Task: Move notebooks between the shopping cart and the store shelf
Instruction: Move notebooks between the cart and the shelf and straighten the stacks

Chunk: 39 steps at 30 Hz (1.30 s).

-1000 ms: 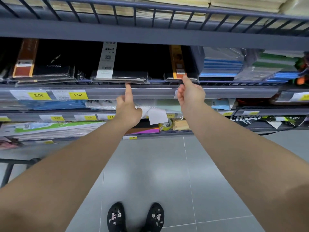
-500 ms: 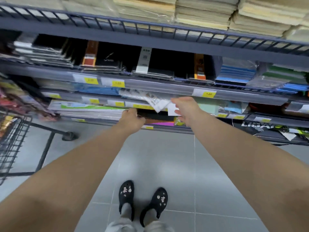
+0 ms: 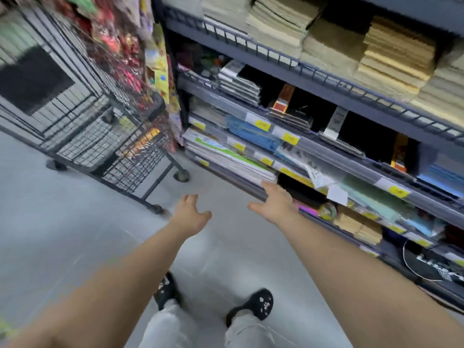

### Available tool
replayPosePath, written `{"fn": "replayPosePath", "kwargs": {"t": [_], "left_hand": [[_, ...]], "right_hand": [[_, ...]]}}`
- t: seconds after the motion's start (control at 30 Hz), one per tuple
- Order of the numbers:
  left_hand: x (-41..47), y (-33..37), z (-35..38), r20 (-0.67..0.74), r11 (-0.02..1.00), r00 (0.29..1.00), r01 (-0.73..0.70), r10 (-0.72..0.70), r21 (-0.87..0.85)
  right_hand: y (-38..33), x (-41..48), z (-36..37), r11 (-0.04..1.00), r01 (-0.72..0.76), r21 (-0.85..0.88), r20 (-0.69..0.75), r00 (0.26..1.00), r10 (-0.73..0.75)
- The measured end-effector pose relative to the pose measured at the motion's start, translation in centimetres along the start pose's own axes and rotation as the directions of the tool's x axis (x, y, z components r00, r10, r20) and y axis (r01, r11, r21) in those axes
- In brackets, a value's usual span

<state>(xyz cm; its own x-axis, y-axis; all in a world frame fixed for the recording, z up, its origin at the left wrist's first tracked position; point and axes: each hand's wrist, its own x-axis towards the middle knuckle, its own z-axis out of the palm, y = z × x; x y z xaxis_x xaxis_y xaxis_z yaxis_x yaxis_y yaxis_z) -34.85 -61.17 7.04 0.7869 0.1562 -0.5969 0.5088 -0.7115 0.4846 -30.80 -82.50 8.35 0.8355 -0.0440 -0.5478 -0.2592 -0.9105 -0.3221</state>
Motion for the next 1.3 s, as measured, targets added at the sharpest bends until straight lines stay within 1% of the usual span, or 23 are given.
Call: {"fn": "replayPosePath", "kwargs": {"t": [0.07, 0.13, 0.27, 0.33, 0.4, 0.47, 0.53, 0.63, 0.8, 0.9, 0.97, 1.03, 1.1, 1.17, 1.3], "left_hand": [[0.0, -2.7, -3.0, -0.024, 0.998, 0.999, -0.030, 0.031, 0.048], [0.2, -5.1, -6.4, -0.054, 0.995, 0.996, -0.068, 0.072, 0.079], [0.2, -9.3, -13.5, -0.172, 0.981, 0.969, -0.161, 0.179, 0.113], [-0.1, -11.2, -16.5, -0.236, 0.964, 0.942, -0.198, 0.238, 0.178], [-0.2, -13.1, -19.0, -0.265, 0.943, 0.926, -0.197, 0.269, 0.267], [-0.2, -15.0, -21.0, -0.266, 0.937, 0.929, -0.171, 0.256, 0.306], [0.0, -16.6, -22.7, -0.262, 0.943, 0.936, -0.152, 0.233, 0.298], [1.4, -18.1, -24.7, -0.260, 0.946, 0.944, -0.121, 0.203, 0.300], [5.2, -17.3, -27.9, -0.244, 0.943, 0.943, -0.152, 0.228, 0.296], [7.8, -16.4, -29.7, -0.197, 0.944, 0.956, -0.153, 0.216, 0.292], [9.9, -16.5, -31.3, -0.171, 0.935, 0.964, -0.141, 0.205, 0.325], [12.2, -16.9, -33.1, -0.176, 0.943, 0.971, -0.098, 0.160, 0.317], [14.4, -17.0, -34.8, -0.195, 0.955, 0.974, -0.052, 0.112, 0.291], [16.6, -16.9, -36.1, -0.184, 0.956, 0.979, -0.028, 0.085, 0.293], [20.4, -17.4, -37.0, -0.063, 0.957, 0.997, -0.017, 0.037, 0.291]], "right_hand": [[-4.0, -0.5, 1.4, 0.998, 0.024, -0.057, -0.028, 0.999, -0.026], [-8.1, -1.0, 2.8, 0.995, 0.055, -0.078, -0.033, 0.998, -0.058], [-15.8, -1.9, 5.7, 0.987, 0.125, -0.101, -0.077, 0.988, -0.133], [-19.0, -2.5, 6.8, 0.976, 0.159, -0.149, -0.077, 0.982, -0.171], [-21.7, -2.6, 7.6, 0.968, 0.190, -0.165, -0.072, 0.976, -0.204], [-23.9, -2.4, 8.0, 0.969, 0.214, -0.124, -0.084, 0.971, -0.225], [-25.6, -1.9, 8.4, 0.972, 0.224, -0.066, -0.103, 0.968, -0.230], [-27.9, -0.9, 8.2, 0.963, 0.261, -0.074, -0.125, 0.955, -0.269], [-32.1, 3.6, 6.4, 0.942, 0.328, -0.077, -0.194, 0.921, -0.337], [-34.9, 7.5, 5.6, 0.937, 0.347, -0.032, -0.208, 0.915, -0.346], [-37.1, 9.7, 5.3, 0.942, 0.335, -0.002, -0.192, 0.924, -0.329], [-39.2, 11.4, 5.3, 0.944, 0.331, 0.005, -0.152, 0.933, -0.326], [-40.7, 13.1, 5.3, 0.934, 0.358, -0.004, -0.098, 0.929, -0.356], [-41.9, 14.9, 5.3, 0.928, 0.372, -0.005, -0.051, 0.927, -0.372], [-43.6, 17.2, 5.9, 0.950, 0.306, 0.067, -0.022, 0.952, -0.305]]}}
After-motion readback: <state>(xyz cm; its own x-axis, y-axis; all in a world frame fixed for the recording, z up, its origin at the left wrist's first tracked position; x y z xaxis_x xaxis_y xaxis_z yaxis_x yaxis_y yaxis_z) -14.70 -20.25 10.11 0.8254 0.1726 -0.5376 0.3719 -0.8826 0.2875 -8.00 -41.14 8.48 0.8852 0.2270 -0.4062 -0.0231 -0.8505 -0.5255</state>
